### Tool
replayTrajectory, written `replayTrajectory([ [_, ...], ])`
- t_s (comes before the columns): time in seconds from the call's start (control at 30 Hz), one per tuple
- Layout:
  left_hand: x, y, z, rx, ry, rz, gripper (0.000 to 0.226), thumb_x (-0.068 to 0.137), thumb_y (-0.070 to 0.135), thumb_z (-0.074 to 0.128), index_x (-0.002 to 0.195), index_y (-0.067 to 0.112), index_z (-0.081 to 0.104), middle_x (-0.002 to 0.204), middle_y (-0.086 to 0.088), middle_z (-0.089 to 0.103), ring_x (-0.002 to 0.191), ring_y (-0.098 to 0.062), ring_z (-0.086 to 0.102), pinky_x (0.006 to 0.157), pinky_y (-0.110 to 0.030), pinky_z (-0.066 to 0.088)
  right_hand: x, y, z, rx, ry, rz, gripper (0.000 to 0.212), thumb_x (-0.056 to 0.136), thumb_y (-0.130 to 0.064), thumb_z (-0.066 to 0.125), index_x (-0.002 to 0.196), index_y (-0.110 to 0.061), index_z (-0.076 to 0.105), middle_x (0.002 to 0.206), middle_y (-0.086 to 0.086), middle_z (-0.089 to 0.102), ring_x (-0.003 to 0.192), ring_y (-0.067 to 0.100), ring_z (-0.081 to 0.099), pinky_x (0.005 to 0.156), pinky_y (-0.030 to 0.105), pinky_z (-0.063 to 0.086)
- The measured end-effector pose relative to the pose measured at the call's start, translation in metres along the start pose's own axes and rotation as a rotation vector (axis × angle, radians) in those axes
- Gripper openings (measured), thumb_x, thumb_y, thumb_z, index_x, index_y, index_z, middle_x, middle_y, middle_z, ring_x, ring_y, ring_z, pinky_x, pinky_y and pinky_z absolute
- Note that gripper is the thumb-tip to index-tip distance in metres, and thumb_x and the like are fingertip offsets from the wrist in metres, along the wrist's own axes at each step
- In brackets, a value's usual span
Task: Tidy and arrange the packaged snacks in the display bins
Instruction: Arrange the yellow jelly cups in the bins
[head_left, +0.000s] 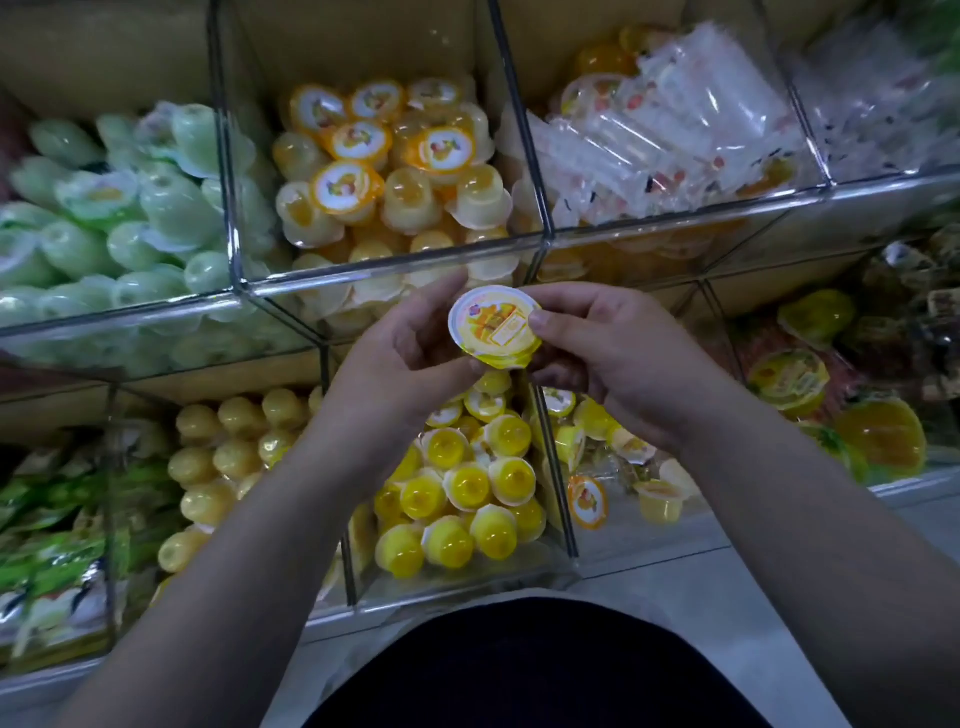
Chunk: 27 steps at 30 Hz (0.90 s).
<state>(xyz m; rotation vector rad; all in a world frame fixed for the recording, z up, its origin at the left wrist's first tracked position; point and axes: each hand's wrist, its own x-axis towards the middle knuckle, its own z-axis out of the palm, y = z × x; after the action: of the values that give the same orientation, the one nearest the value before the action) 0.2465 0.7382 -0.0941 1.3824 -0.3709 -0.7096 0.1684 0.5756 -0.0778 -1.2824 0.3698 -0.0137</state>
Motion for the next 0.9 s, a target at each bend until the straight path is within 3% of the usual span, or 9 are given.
replayTrajectory([
  [0.17, 0.007, 0.021, -0.014, 0.062, 0.071, 0.115, 0.061, 0.075, -0.01, 0.069, 0.13, 0.013, 0.052, 0.116, 0.003, 0.068, 0.106, -0.005, 0.064, 0.085, -0.019, 0.05, 0.016, -0.014, 0.017, -0.016, 0.008, -0.049, 0.025, 0.096, -0.003, 0.052, 0.116, -0.006, 0.065, 0.091, 0.005, 0.071, 0.069, 0.006, 0.065, 0.056, 0.015, 0.051],
  [0.37, 0.021, 0.044, -0.035, 0.219, 0.113, 0.197, 0.043, 0.082, -0.005, 0.068, 0.113, 0.025, 0.064, 0.11, 0.009, 0.071, 0.104, -0.006, 0.066, 0.089, -0.026, 0.053, 0.039, -0.026, 0.033, -0.022, 0.041, -0.079, 0.028, 0.095, -0.005, 0.054, 0.122, -0.005, 0.063, 0.099, 0.008, 0.07, 0.072, 0.007, 0.066, 0.056, 0.014, 0.051],
  [0.53, 0.04, 0.057, -0.047, 0.321, 0.165, 0.21, 0.041, 0.087, -0.005, 0.063, 0.105, 0.032, 0.068, 0.093, 0.019, 0.072, 0.086, 0.004, 0.065, 0.07, -0.011, 0.048, 0.06, -0.039, 0.044, -0.046, 0.103, -0.106, 0.02, 0.095, -0.004, 0.056, 0.109, -0.013, 0.067, 0.092, 0.005, 0.069, 0.068, 0.007, 0.066, 0.057, 0.013, 0.051],
  [0.63, 0.055, 0.061, -0.054, 0.369, 0.244, 0.207, 0.041, 0.088, -0.003, 0.062, 0.104, 0.034, 0.071, 0.086, 0.019, 0.07, 0.077, 0.0, 0.059, 0.066, -0.014, 0.046, 0.08, -0.043, 0.049, -0.069, 0.126, -0.082, 0.019, 0.094, -0.005, 0.058, 0.108, -0.015, 0.066, 0.092, 0.003, 0.07, 0.069, 0.009, 0.068, 0.058, 0.015, 0.052],
  [0.8, 0.075, 0.059, -0.065, 0.396, 0.309, 0.147, 0.042, 0.092, 0.004, 0.059, 0.093, 0.044, 0.072, 0.085, -0.001, 0.073, 0.07, -0.016, 0.051, 0.065, -0.03, 0.044, 0.112, -0.044, 0.052, -0.264, 0.19, -0.069, 0.016, 0.094, -0.007, 0.061, 0.103, -0.018, 0.067, 0.098, 0.005, 0.069, 0.066, 0.008, 0.068, 0.059, 0.018, 0.054],
  [0.9, 0.085, 0.057, -0.07, 0.414, 0.311, 0.101, 0.046, 0.092, 0.003, 0.054, 0.087, 0.045, 0.072, 0.073, 0.011, 0.064, 0.07, -0.017, 0.048, 0.067, -0.031, 0.039, 0.126, -0.043, 0.049, -0.449, 0.22, -0.051, 0.021, 0.093, -0.012, 0.063, 0.113, -0.017, 0.067, 0.103, 0.002, 0.068, 0.063, 0.006, 0.065, 0.059, 0.017, 0.054],
])
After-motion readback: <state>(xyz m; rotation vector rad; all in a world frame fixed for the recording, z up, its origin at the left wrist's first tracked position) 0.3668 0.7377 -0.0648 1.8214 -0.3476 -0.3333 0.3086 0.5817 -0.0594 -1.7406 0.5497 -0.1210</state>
